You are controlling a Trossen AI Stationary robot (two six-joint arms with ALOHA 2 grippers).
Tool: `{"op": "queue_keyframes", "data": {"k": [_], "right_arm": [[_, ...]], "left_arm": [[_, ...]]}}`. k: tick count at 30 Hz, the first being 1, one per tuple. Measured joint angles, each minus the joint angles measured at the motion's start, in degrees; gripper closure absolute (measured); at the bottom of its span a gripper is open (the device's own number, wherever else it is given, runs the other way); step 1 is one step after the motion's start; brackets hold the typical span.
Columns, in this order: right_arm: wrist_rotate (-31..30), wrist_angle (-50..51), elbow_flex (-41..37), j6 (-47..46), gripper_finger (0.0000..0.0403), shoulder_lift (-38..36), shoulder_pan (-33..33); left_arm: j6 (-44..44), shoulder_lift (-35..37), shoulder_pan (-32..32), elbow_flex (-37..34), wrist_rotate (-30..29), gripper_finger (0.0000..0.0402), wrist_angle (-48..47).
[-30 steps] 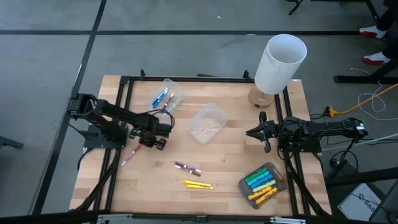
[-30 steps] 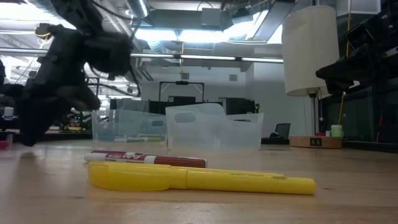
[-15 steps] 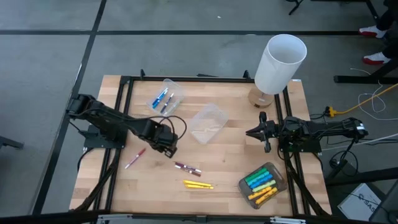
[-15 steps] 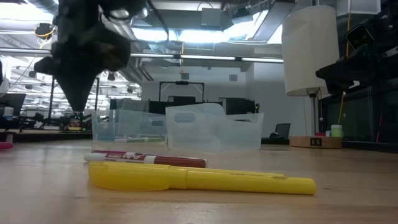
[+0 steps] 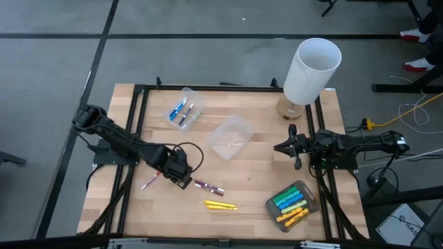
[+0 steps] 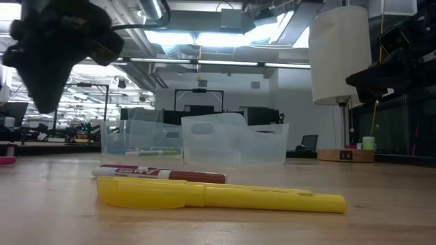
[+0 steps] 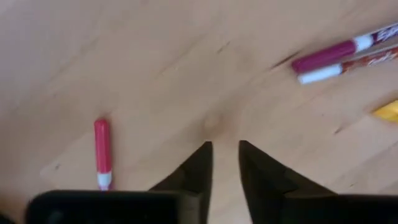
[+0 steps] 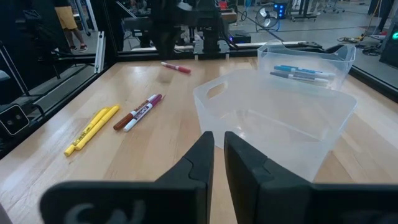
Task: Pick & Place Markers
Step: Put the pink marker into the transparent bin
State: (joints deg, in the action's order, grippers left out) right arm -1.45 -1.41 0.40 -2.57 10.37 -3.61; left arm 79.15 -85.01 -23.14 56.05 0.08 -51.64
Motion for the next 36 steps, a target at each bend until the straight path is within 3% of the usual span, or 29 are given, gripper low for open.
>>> {"op": "queue_keyframes", "data": {"k": [9,15,19,36], "right_arm": [[0.0,0.0,0.0,0.0,0.0363,0.0,0.0],[0.0,0.0,0.0,0.0,0.0363,0.0,0.0],[0.0,0.0,0.0,0.0,0.0363,0.0,0.0],[0.0,0.0,0.0,0.0,0.0363,0.0,0.0]], "left_arm": [[3.3,0.0,-4.1,-0.7,2.1,0.0202,-6.4],[5.6,0.0,-6.8,-3.1,3.8,0.0151,-7.0],[5.8,0.0,-8.4,-6.4,6.1,0.0143,-5.5],[4.7,1.0,-8.1,-15.3,3.9,0.0148,7.6]]}}
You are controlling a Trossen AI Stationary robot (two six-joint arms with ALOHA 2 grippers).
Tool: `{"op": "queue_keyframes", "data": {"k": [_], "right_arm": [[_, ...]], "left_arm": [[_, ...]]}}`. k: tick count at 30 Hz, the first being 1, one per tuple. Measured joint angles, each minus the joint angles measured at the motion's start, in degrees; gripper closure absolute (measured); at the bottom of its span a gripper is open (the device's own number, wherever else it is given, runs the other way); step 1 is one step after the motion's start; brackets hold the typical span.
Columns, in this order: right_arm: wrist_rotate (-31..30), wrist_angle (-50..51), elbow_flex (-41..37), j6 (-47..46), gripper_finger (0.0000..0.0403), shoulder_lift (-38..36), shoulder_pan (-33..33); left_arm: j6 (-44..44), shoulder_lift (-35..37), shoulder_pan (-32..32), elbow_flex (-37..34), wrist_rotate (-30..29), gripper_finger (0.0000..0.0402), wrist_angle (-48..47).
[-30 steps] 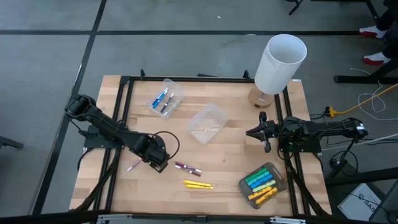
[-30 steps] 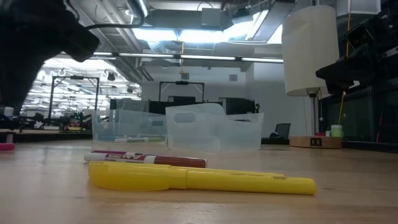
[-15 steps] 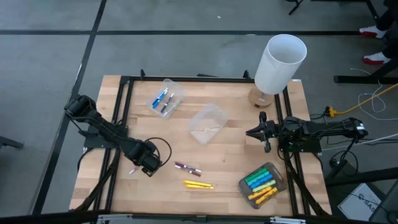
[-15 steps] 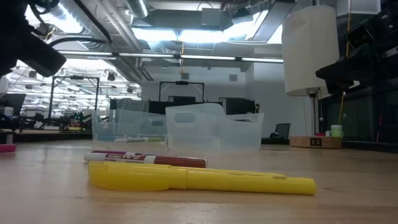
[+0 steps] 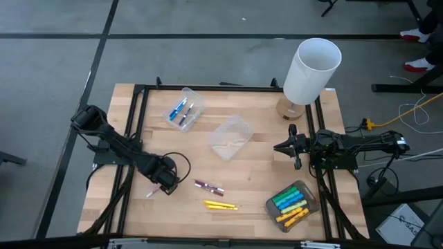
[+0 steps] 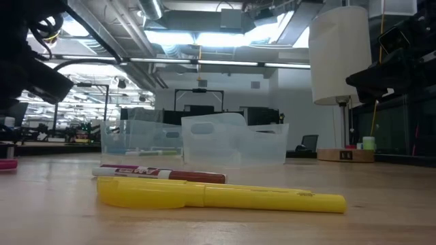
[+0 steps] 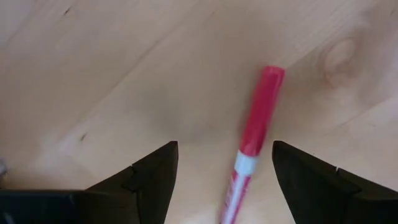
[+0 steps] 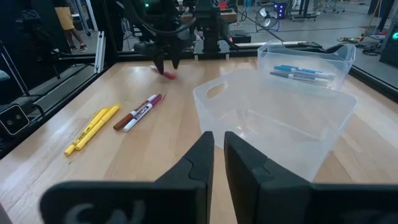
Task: Pick & Place Markers
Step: Put the pink marker into the transparent bin
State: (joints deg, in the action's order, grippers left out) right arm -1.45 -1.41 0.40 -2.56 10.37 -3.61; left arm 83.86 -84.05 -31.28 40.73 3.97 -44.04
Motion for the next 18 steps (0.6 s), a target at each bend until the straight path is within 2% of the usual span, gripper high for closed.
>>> {"op": "queue_keyframes", "data": {"k": [5,18], "right_arm": [[0.0,0.0,0.0,0.0,0.0363,0.0,0.0],[0.0,0.0,0.0,0.0,0.0363,0.0,0.0]], "left_arm": [[-1.1,0.2,0.0,-2.3,0.5,0.0148,4.6],[-2.6,0.1,0.3,-2.6,1.1,0.0149,4.9]]}}
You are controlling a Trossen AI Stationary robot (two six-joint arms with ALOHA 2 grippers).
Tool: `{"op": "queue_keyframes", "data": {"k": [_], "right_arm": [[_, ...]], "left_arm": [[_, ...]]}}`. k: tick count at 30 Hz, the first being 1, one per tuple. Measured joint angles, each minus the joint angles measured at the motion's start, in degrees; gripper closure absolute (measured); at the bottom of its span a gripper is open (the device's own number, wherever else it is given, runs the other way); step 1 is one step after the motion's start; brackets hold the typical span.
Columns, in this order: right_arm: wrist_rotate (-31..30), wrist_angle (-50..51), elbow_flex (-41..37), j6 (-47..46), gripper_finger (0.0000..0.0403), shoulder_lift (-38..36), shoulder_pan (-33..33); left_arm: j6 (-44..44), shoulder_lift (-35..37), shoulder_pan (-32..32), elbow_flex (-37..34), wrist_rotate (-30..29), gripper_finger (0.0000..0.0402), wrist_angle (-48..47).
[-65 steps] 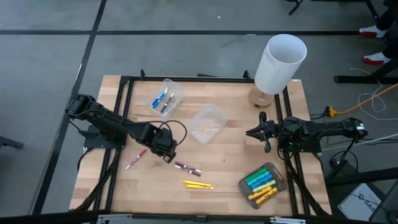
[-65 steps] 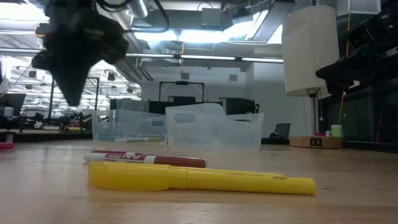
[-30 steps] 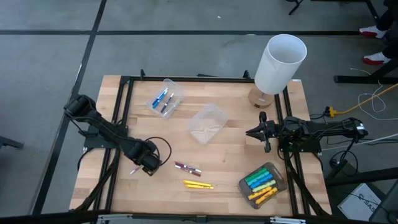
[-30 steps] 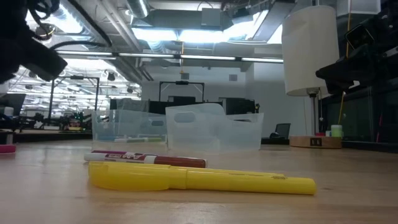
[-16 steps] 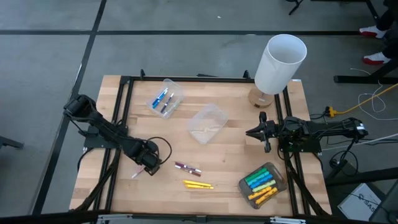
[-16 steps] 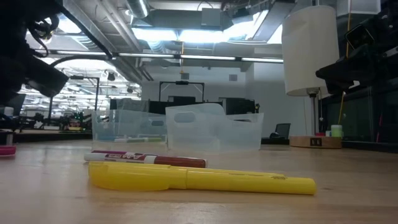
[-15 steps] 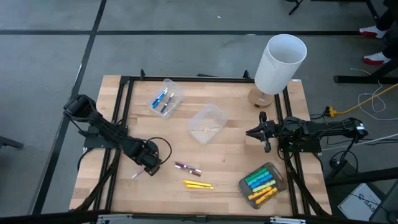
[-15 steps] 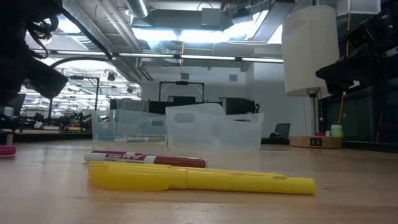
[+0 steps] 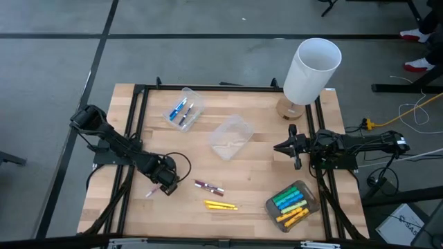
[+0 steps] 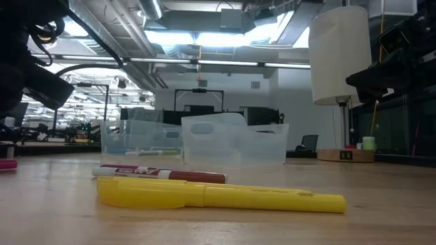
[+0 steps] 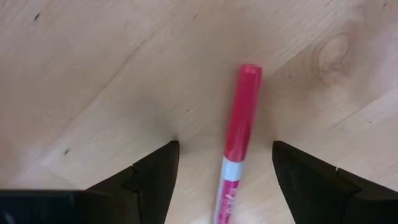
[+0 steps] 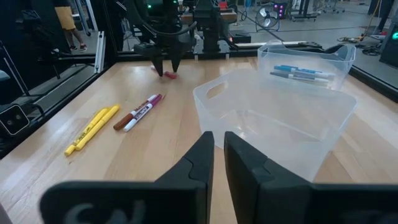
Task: Pick & Place Markers
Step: Put the pink marker into the transparent bin
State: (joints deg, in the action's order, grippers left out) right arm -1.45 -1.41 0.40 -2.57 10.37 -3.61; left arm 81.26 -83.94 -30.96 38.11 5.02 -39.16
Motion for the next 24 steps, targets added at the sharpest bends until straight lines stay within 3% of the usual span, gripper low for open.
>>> {"op": "queue_keyframes", "data": {"k": [4,15,24], "right_arm": [[0.0,0.0,0.0,0.0,0.0363,0.0,0.0],[0.0,0.0,0.0,0.0,0.0363,0.0,0.0],[0.0,0.0,0.0,0.0,0.0363,0.0,0.0]], "left_arm": [[0.0,0.0,0.0,0.0,0.3,0.0166,-0.2],[0.4,-0.1,0.0,-0.1,0.4,0.028,-1.9],[1.1,-0.1,0.0,-0.1,1.0,0.0327,-2.4]]}}
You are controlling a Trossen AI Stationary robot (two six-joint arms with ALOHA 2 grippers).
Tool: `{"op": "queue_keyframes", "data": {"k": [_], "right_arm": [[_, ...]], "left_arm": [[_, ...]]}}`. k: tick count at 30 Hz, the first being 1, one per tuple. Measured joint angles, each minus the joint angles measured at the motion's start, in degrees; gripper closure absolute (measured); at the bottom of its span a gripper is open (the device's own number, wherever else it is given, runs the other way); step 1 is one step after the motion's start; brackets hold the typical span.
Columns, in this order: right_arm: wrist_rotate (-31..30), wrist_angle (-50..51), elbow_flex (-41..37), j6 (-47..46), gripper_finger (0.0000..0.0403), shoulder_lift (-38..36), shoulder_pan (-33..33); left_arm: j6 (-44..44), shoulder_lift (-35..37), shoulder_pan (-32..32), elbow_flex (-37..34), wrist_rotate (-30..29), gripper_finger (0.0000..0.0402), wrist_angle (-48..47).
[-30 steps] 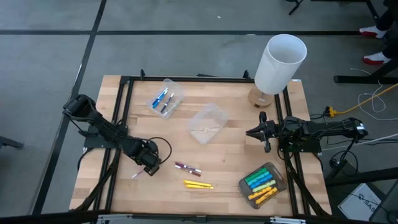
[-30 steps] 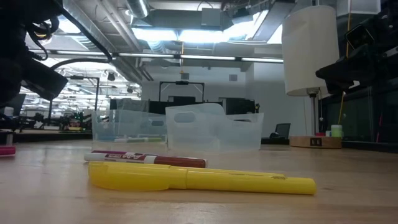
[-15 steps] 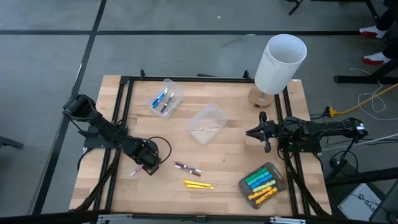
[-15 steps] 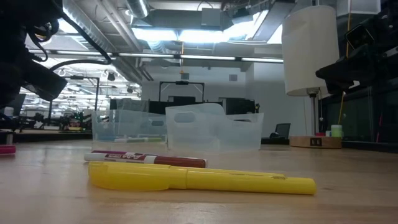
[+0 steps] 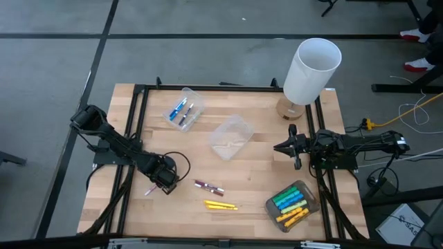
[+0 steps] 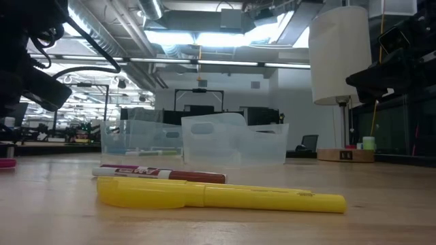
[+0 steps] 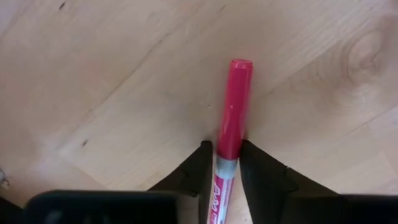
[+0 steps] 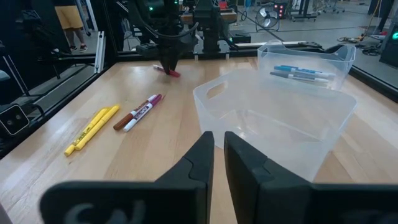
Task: Pick & Place Markers
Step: Put the pink marker into the transparent bin
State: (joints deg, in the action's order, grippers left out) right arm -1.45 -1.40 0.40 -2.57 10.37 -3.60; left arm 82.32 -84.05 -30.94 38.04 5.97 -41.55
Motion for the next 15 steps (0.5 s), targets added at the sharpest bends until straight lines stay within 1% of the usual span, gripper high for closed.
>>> {"op": "queue_keyframes", "data": {"k": [6,15], "right_arm": [[0.0,0.0,0.0,0.0,0.0363,0.0,0.0],[0.0,0.0,0.0,0.0,0.0363,0.0,0.0]], "left_arm": [[0.0,0.0,0.0,0.0,0.1,0.0374,-0.2],[0.0,0.0,0.0,0.0,0.1,0.0374,-0.4]]}}
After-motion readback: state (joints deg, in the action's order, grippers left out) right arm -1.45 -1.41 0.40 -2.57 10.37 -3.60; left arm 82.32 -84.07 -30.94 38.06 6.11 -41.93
